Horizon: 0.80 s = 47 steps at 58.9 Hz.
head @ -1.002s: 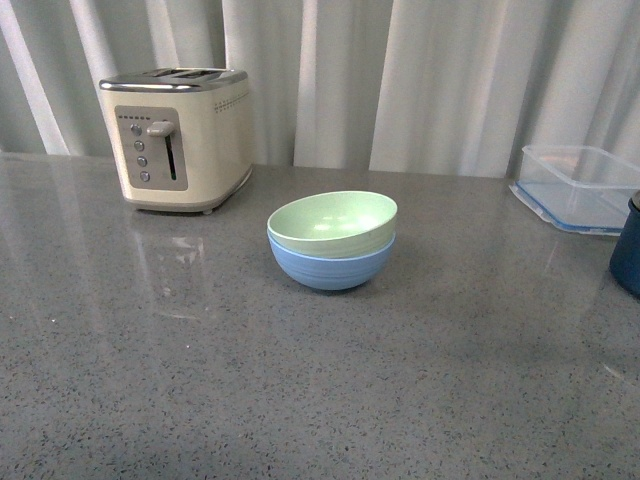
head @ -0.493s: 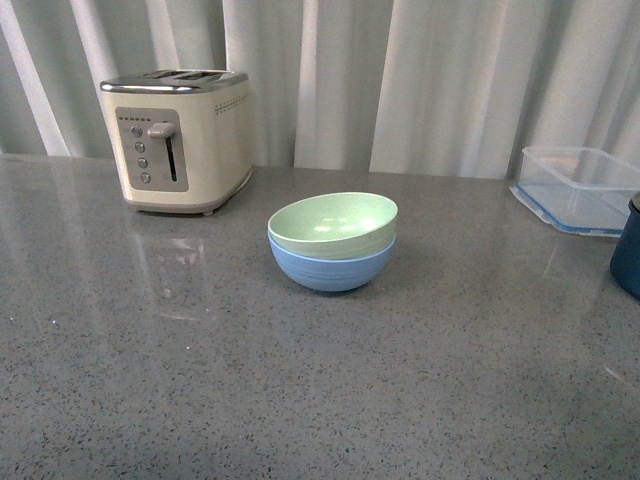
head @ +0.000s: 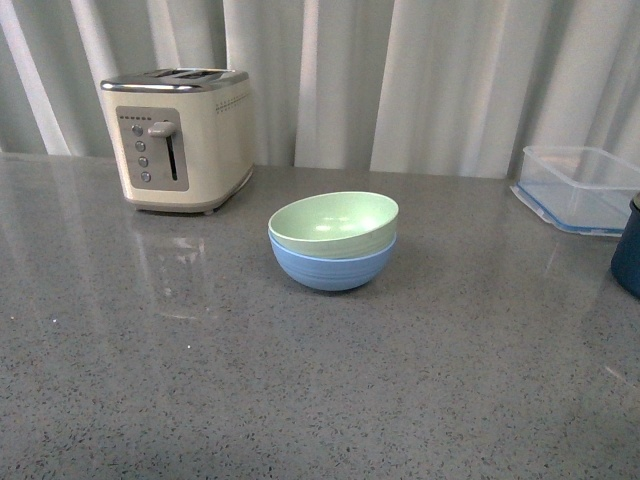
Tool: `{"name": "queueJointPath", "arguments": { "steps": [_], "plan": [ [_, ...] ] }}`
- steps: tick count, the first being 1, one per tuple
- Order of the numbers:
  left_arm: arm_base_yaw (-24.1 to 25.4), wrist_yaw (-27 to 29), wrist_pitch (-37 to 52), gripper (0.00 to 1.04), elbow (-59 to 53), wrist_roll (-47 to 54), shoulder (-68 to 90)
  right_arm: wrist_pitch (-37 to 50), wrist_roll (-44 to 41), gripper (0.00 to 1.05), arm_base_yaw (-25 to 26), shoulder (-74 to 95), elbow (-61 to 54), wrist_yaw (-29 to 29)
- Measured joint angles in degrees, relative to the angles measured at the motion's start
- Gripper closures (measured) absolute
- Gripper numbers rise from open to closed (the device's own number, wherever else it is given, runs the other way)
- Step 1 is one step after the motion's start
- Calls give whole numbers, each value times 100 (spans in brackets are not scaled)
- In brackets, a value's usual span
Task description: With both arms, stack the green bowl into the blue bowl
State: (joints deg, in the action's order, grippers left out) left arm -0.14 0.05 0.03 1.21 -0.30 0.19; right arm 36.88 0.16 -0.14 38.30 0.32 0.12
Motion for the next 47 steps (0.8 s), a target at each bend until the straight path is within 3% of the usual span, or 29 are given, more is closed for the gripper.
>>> {"name": "queueJointPath", "arguments": {
  "steps": [17,47],
  "plan": [
    [0,0,0,7,0,0,0,-1062,0,104,0,-1180,-2,-2],
    [0,0,0,7,0,0,0,-2175,0,104,0,-2337,-4,-2]
  ]
}}
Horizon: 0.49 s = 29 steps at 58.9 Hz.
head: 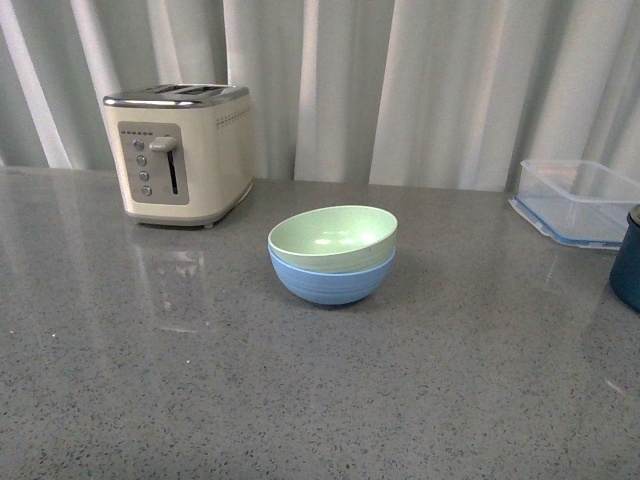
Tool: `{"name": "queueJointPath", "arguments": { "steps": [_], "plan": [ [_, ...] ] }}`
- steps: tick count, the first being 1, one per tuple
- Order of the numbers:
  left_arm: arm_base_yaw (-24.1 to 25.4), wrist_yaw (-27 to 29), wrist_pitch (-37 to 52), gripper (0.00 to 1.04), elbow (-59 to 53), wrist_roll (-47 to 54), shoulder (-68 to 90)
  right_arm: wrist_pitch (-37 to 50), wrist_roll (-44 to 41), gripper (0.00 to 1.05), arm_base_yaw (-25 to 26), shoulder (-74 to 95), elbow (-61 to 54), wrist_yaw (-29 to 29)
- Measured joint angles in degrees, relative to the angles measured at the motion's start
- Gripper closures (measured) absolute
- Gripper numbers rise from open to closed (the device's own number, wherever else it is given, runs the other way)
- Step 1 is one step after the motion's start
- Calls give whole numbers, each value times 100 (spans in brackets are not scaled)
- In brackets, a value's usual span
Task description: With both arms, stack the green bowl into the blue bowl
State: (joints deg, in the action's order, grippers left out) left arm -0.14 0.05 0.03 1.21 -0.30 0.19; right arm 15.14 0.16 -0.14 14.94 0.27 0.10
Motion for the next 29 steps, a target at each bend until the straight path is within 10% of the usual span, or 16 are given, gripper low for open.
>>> {"name": "queueJointPath", "arguments": {
  "steps": [29],
  "plan": [
    [0,0,0,7,0,2,-2,-1482,-2,104,0,-1467,4,-11]
  ]
}}
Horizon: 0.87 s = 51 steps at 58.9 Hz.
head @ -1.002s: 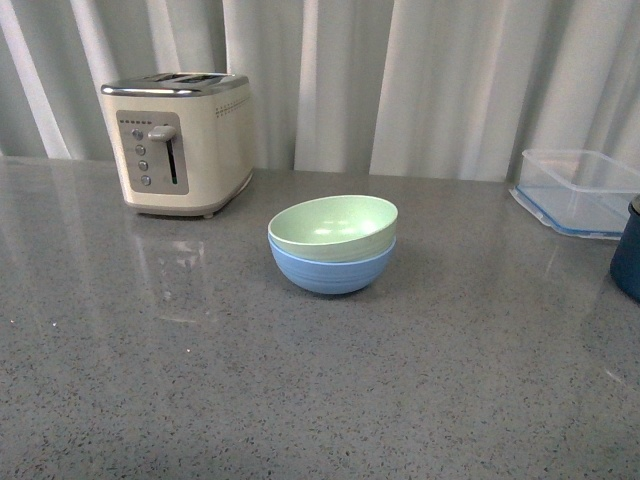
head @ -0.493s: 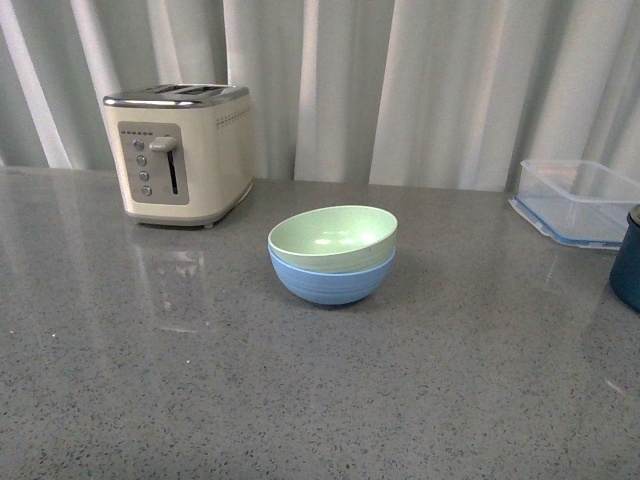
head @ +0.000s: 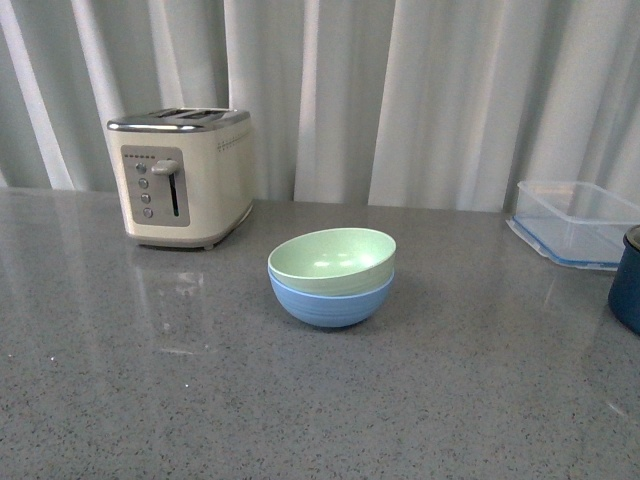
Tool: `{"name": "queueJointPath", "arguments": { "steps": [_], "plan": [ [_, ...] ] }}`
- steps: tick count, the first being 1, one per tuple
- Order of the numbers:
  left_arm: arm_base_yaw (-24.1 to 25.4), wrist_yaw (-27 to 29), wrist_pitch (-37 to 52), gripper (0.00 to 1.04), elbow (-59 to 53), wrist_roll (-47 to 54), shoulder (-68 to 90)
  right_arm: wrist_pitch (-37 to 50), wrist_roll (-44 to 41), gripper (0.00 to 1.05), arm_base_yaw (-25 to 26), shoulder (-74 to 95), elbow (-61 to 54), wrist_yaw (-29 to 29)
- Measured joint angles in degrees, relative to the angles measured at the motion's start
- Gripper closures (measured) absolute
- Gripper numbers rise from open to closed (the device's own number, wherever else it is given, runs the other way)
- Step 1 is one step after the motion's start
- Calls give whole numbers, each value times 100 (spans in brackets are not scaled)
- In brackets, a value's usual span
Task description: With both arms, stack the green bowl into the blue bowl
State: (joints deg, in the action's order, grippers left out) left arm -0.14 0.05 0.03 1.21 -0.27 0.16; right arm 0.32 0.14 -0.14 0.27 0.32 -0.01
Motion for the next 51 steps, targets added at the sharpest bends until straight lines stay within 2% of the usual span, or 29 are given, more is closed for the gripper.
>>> {"name": "queueJointPath", "arguments": {
  "steps": [4,17,24,29,35,51],
  "plan": [
    [0,2,0,7,0,-2,0,-22,-4,103,0,-2,0,2],
    [0,2,0,7,0,-2,2,-24,-4,62,0,-2,0,4],
    [0,2,0,7,0,-2,2,-24,-4,43,0,-2,0,2],
    [0,2,0,7,0,0,2,-24,-4,24,0,-2,0,2],
    [0,0,0,7,0,-2,0,-24,0,8,0,-2,0,2],
    [0,2,0,7,0,0,2,-24,0,10,0,-2,0,2]
  ]
}}
